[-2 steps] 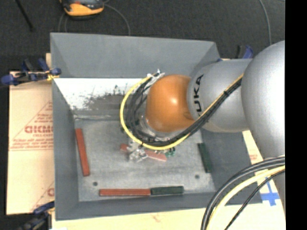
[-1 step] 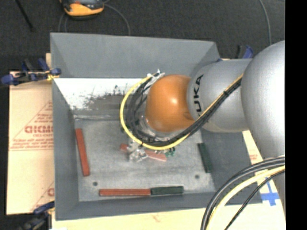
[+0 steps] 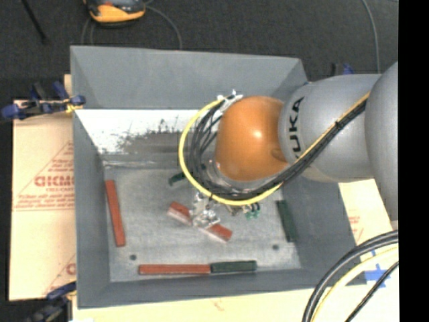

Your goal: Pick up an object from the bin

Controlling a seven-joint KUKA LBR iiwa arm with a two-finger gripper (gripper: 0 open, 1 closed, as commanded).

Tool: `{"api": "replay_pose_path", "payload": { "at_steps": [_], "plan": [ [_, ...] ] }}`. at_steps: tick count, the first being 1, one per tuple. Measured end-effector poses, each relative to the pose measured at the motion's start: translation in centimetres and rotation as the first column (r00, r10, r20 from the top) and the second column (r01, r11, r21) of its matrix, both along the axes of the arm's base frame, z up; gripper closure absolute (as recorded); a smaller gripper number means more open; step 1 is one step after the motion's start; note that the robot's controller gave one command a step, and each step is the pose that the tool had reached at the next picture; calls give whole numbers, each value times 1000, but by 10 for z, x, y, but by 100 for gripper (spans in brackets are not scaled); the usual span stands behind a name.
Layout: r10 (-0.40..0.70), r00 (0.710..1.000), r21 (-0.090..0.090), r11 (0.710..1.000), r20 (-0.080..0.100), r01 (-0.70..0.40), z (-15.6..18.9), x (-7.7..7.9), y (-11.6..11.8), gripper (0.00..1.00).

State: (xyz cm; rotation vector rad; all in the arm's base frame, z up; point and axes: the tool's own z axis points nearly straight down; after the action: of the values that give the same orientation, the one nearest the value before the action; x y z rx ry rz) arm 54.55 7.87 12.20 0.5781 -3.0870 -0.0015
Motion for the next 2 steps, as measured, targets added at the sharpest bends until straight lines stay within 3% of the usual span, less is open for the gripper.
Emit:
{"api": "replay_pose_path", "payload": {
  "at_steps": [1, 2],
  "plan": [
    [-18, 1000, 1, 1000, 6, 18, 60, 2, -3, 0],
    [-23, 1000, 1, 1000, 4, 23, 50, 2, -3, 0]
  ]
}}
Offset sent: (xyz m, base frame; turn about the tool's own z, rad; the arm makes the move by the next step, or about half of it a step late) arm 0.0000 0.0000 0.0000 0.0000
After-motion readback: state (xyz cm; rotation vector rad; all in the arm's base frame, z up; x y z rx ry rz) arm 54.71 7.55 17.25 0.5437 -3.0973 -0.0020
